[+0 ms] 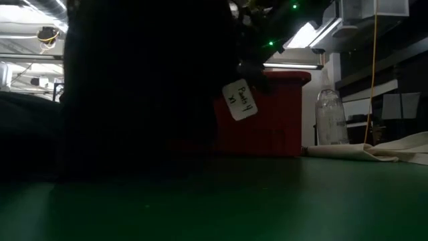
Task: Fold laundry
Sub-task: Fold the dark blue jeans
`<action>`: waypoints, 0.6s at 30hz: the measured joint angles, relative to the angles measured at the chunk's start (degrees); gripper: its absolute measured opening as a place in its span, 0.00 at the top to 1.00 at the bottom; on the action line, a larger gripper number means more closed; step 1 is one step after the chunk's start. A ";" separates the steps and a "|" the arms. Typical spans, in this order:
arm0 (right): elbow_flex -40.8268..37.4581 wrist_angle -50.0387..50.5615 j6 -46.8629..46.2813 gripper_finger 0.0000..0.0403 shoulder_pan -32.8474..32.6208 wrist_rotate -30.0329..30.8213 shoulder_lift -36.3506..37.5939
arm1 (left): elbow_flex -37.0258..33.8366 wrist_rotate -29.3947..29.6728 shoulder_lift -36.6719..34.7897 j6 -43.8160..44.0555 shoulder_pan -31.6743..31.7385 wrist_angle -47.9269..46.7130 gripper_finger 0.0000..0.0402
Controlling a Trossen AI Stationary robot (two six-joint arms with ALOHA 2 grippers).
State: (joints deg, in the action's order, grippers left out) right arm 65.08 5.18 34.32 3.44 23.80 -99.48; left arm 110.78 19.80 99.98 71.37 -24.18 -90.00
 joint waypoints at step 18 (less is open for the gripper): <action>-3.46 -2.30 -8.46 0.51 3.00 -8.44 -4.35 | -0.07 0.02 -0.02 -0.04 -1.44 -0.02 0.95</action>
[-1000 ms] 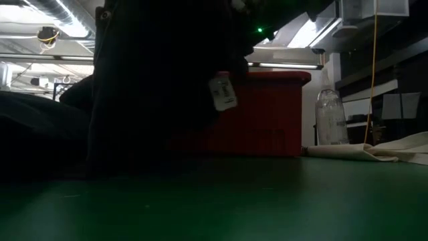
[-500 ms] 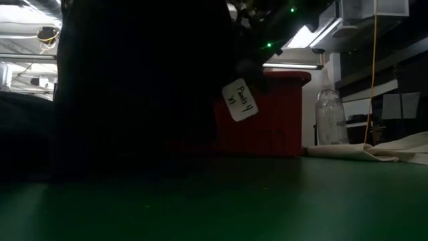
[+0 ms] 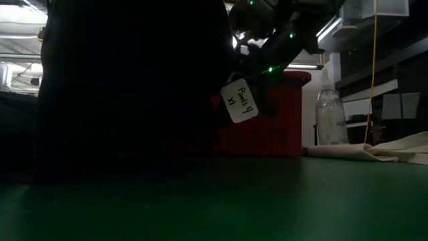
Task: Fold laundry
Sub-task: Fold the dark blue jeans
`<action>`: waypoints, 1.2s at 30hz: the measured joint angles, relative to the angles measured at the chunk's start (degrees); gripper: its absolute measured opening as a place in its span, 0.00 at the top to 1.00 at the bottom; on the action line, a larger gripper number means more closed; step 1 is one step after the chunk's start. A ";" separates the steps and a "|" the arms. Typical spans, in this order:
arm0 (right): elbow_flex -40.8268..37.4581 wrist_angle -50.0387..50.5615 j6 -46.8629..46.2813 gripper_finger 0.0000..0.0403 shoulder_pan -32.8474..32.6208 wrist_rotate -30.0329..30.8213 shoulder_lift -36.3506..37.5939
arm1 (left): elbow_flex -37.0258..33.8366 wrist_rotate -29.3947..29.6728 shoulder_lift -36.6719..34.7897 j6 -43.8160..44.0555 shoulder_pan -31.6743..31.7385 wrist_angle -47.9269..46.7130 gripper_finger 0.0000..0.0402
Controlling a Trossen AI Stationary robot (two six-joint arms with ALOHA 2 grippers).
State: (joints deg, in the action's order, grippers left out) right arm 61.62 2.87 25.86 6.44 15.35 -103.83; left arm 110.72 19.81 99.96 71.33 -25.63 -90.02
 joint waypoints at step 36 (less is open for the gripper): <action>-0.24 26.17 -1.62 0.99 0.72 2.74 10.55 | 0.00 0.91 3.80 -9.74 1.72 10.55 0.95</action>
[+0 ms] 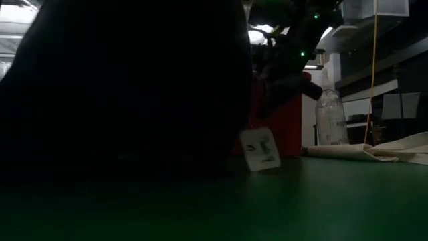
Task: Fold laundry
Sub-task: Fold the dark blue jeans
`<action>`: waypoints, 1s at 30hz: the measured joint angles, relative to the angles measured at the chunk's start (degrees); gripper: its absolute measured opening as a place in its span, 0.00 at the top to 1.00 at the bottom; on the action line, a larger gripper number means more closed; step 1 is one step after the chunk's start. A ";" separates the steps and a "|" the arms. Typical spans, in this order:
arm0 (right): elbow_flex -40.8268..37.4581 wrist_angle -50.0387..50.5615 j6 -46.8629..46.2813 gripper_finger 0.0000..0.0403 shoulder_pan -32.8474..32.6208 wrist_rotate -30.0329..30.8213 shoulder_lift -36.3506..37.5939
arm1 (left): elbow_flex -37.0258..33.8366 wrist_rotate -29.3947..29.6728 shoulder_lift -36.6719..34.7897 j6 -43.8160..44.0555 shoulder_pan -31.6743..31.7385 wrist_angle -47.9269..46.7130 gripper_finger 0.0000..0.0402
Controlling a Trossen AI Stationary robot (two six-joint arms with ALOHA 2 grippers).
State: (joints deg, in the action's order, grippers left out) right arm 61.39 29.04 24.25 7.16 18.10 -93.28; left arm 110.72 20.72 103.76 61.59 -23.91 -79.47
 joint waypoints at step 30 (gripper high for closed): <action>0.00 -17.47 -0.35 0.43 0.00 -8.30 -10.94 | 0.01 -1.94 0.13 -0.79 -0.54 -1.06 0.95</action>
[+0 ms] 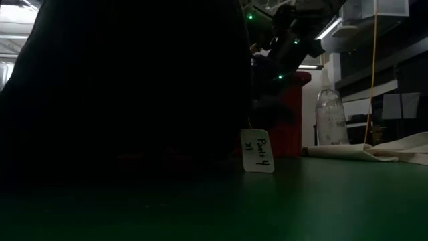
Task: Fold laundry
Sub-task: Fold the dark blue jeans
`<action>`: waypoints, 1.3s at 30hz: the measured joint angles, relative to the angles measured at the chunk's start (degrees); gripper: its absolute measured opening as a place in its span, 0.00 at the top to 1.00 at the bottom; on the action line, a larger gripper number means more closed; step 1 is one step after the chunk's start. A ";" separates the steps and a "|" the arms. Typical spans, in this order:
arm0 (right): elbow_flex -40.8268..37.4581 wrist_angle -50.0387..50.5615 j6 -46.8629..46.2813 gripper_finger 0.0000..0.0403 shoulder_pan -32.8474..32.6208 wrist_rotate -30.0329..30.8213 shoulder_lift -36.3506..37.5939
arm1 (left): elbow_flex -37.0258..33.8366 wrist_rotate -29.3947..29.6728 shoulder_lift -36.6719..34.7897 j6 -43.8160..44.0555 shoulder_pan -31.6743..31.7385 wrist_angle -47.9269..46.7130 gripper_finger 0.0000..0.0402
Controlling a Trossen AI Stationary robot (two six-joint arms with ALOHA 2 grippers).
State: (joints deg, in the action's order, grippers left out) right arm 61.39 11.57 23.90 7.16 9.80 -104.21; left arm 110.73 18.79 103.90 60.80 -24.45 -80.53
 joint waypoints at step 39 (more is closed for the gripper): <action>0.09 40.29 1.94 0.99 -0.02 5.77 8.49 | 0.01 1.01 0.02 -38.01 3.22 20.55 0.68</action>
State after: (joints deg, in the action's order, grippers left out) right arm 61.47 51.86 25.84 7.14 15.57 -95.72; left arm 110.74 19.80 103.92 22.79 -21.22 -59.98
